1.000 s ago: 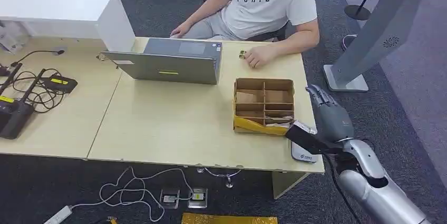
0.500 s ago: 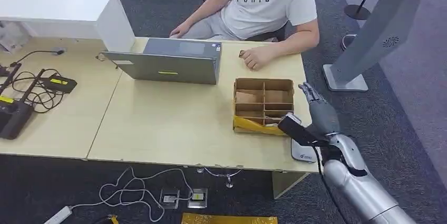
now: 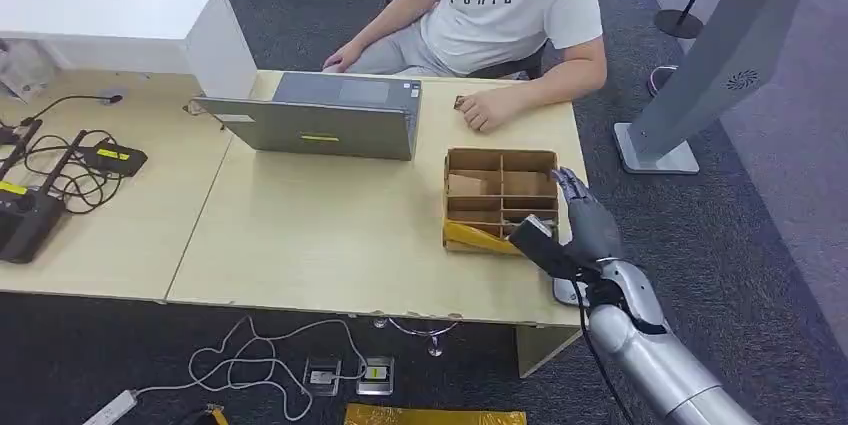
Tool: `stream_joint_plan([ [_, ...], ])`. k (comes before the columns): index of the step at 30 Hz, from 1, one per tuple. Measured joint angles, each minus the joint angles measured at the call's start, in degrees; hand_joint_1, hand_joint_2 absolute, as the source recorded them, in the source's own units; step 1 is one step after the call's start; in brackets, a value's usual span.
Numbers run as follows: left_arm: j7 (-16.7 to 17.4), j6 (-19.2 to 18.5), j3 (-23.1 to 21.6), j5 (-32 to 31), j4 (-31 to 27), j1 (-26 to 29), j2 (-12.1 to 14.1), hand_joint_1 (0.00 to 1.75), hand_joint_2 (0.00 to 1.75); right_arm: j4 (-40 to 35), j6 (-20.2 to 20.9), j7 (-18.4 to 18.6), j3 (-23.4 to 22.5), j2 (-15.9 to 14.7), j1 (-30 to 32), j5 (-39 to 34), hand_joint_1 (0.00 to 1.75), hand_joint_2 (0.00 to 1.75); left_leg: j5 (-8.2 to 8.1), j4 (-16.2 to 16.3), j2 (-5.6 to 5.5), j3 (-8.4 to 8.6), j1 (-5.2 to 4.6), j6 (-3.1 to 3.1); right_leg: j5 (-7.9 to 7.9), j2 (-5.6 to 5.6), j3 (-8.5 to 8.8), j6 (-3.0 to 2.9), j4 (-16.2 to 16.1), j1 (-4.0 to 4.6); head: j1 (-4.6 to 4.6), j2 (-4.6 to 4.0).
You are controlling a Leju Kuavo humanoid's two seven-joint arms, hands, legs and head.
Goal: Pass the card to the sensor for recognition and then transmit it.
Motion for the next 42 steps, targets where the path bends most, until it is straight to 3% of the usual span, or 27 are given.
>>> stream_joint_plan([
  [23,0.0,-0.1,0.0,-0.1,0.0,0.1,0.0,0.00,0.00,0.1,1.1,2.4,-0.2,0.5,0.5,3.2,0.00,1.75,0.00,0.0,0.01,0.02,0.00,0.00,0.00,0.02,-0.01,0.00,0.0,0.00,0.00,0.00],
  [30,0.0,-0.2,0.0,-0.3,0.0,0.0,0.0,0.00,0.00,-0.2,3.6,1.9,-0.3,0.5,0.6,2.7,0.00,1.75,0.00,0.0,0.01,0.03,0.00,0.00,0.00,0.03,-0.01,0.00,0.0,0.00,0.00,0.00],
  [42,0.2,-0.5,0.0,-0.6,0.0,0.0,0.0,0.00,0.00,-0.2,4.1,1.2,-0.3,0.9,0.8,2.8,0.00,1.75,0.00,0.0,0.01,0.02,0.00,0.00,0.00,0.03,0.00,0.00,0.0,0.00,0.00,0.00],
])
